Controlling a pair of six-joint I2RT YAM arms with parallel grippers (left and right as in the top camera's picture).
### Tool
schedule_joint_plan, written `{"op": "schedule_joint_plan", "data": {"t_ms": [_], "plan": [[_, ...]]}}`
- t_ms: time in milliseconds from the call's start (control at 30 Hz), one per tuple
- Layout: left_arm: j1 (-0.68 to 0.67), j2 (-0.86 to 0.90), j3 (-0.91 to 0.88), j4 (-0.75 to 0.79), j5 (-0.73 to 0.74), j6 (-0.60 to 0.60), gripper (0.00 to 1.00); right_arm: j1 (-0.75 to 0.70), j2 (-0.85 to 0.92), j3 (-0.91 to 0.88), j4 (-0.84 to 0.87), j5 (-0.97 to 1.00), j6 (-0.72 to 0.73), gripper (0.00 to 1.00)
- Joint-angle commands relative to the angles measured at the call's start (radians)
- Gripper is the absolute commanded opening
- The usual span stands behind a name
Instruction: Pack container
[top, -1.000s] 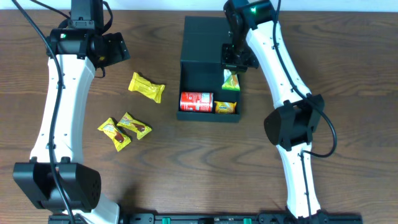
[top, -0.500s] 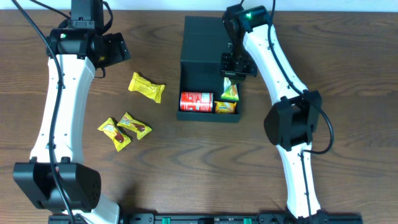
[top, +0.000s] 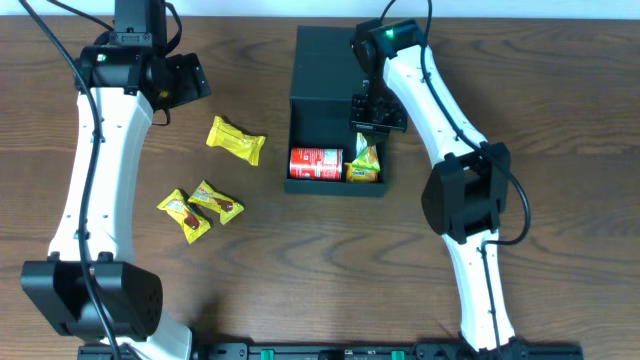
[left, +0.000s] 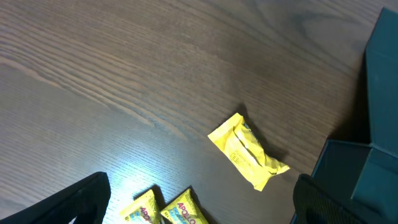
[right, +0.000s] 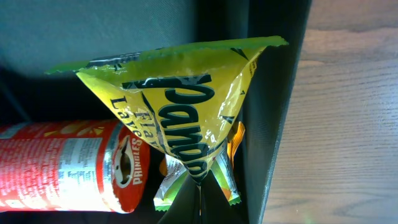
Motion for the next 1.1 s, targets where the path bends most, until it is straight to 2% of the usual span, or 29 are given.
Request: {"op": "schedule_joint_plan", "data": {"t_ms": [0, 33, 67, 100, 133, 233, 333, 400, 467, 567, 667, 733, 800, 900, 967, 1067], "plan": [[0.005, -0.021, 0.013, -0.005, 0.0, 0.007, 0.95, 0.007, -0.006, -0.01, 0.006, 0.001, 0.022, 0.02], [0.005, -0.021, 0.013, -0.006, 0.0, 0.007, 0.95, 0.007, -0.006, -0.01, 0.008, 0.004, 0.023, 0.02], [0.005, -0.021, 0.013, -0.006, 0.0, 0.007, 0.95, 0.007, -0.006, -0.01, 0.009, 0.017, 0.029, 0.07], [0.005, -0.021, 0.013, -0.006, 0.0, 0.007, 0.95, 0.007, -0.006, -0.01, 0.011, 0.026, 0.029, 0.23], [0.005, -0.021, 0.013, -0.006, 0.0, 0.007, 0.95, 0.007, -0.006, -0.01, 0.013, 0.037, 0.029, 0.32], [0.005, -0.021, 0.013, -0.01, 0.0, 0.007, 0.95, 0.006, -0.006, -0.01, 0.014, 0.05, 0.029, 0.4], [0.005, -0.021, 0.013, -0.01, 0.0, 0.007, 0.95, 0.005, -0.006, -0.01, 0.025, 0.052, 0.029, 0.38], [0.005, -0.021, 0.013, -0.01, 0.0, 0.008, 0.95, 0.005, -0.008, 0.001, 0.023, 0.052, 0.028, 0.3], [0.005, -0.021, 0.013, -0.01, 0.0, 0.036, 0.95, 0.003, -0.014, 0.028, 0.019, 0.053, 0.017, 0.27], [0.005, -0.021, 0.013, -0.015, 0.001, 0.092, 0.95, 0.0, -0.041, 0.092, 0.013, 0.102, 0.005, 0.3], [0.002, -0.019, 0.006, -0.024, 0.035, 0.161, 0.95, -0.007, -0.093, 0.164, 0.022, 0.176, -0.031, 0.42], [0.0, -0.017, -0.011, -0.024, 0.064, 0.164, 0.95, -0.016, -0.14, 0.205, 0.042, 0.205, -0.061, 0.54], [-0.002, -0.013, -0.048, -0.019, 0.084, 0.163, 0.95, -0.027, -0.187, 0.227, 0.07, 0.224, -0.083, 0.61], [-0.001, -0.004, -0.142, 0.01, 0.086, 0.109, 0.91, -0.052, -0.267, 0.23, 0.118, 0.246, -0.098, 0.68], [-0.002, -0.003, -0.235, 0.068, 0.113, -0.001, 0.91, -0.079, -0.318, 0.23, 0.141, 0.246, -0.099, 0.7], [-0.002, -0.003, -0.348, 0.196, 0.228, -0.161, 0.92, -0.119, -0.369, 0.23, 0.156, 0.245, -0.099, 0.73]]}}
